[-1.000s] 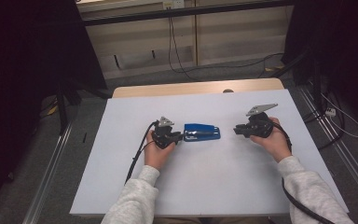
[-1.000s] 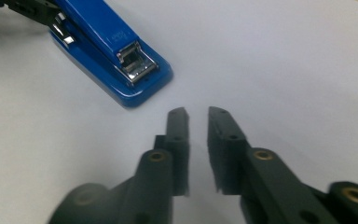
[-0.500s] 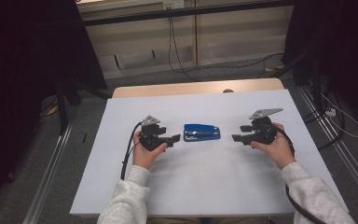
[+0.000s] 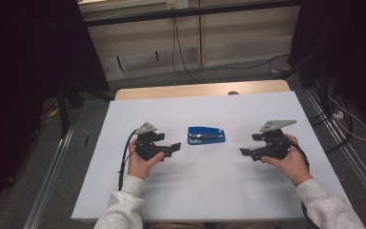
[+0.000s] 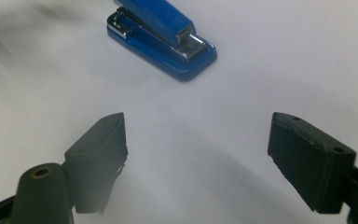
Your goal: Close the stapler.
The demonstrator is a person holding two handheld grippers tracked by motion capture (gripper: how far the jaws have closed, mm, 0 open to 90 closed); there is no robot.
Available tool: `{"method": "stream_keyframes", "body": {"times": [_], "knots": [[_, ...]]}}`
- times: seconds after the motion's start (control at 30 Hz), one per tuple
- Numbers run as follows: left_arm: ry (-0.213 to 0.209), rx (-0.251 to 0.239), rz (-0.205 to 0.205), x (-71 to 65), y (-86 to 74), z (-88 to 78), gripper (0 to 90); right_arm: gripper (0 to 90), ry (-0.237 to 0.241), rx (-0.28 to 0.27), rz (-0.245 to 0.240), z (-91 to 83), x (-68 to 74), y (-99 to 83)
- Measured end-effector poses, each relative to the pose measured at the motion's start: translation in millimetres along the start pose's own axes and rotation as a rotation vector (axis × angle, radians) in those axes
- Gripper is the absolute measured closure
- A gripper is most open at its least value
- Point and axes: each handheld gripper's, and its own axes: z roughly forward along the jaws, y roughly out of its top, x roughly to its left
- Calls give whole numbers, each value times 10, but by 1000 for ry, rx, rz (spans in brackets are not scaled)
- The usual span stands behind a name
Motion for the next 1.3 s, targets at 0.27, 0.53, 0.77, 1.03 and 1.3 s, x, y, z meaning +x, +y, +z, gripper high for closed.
{"method": "stream_keyframes", "body": {"times": [0.27, 0.53, 0.77, 1.03, 1.3], "knots": [[33, -9, 29, 24, -77, -188, 113, 171, 18, 3, 3, -93, 80, -89], [32, 0, 40, 16, -171, -331, 106, 160, 29, 12, -5, -174, 144, -156], [29, 6, 34, 3, -265, -428, 104, 156, 33, 18, -24, -246, 216, -206], [46, 17, 38, 17, -369, -571, 96, 155, 22, 10, -8, -357, 201, -276], [65, 7, 33, 29, -467, -725, 95, 153, 20, 14, 0, -432, 201, -343]]}}
